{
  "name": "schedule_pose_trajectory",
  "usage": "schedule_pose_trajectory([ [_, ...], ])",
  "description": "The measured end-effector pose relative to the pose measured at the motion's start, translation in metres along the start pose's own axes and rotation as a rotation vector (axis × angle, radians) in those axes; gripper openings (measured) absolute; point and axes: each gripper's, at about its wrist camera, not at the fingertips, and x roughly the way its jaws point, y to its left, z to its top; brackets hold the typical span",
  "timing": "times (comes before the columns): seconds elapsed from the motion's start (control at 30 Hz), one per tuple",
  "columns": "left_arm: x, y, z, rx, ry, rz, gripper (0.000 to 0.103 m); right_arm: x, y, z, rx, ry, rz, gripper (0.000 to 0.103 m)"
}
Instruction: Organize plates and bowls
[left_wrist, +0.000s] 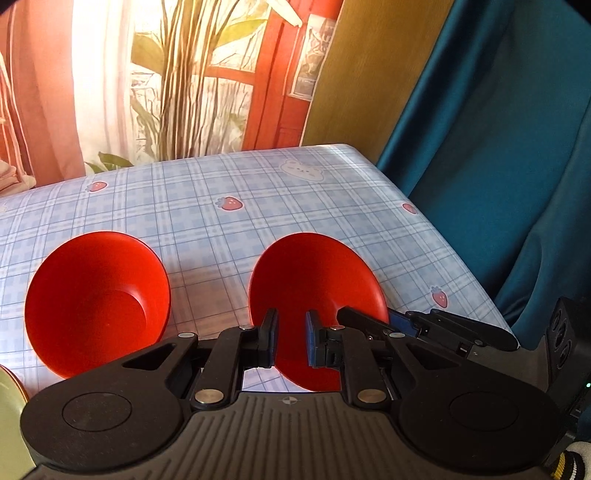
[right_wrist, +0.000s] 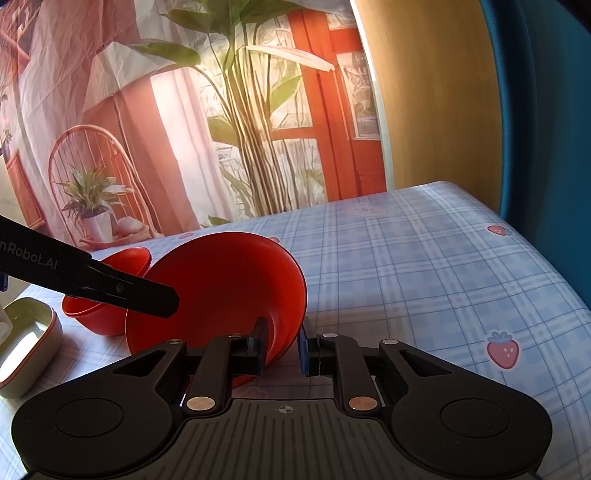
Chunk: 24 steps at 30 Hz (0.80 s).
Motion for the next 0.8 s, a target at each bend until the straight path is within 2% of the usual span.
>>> schedule_pose_trajectory([
  [0.13, -0.013, -0.002, 0.003, 0.041, -0.075, 0.048, 0.016, 0.000, -0.001, 0.000, 0.005, 0.001, 0.003, 0.015],
  [0.23, -0.017, 0.001, 0.006, 0.037, -0.098, 0.070, 0.016, 0.000, -0.001, 0.000, 0.005, 0.001, 0.003, 0.015],
  [0.37, -0.011, 0.005, 0.007, 0.027, -0.072, 0.086, 0.016, 0.000, -0.001, 0.000, 0.005, 0.001, 0.003, 0.015],
  [0.57, 0.002, 0.008, 0.000, 0.012, -0.010, 0.056, 0.016, 0.000, -0.001, 0.000, 0.006, 0.001, 0.004, 0.015],
  [0.8, 0.005, 0.006, -0.005, 0.035, 0.011, 0.069, 0.012, 0.000, -0.001, 0.000, 0.006, 0.000, 0.003, 0.015],
])
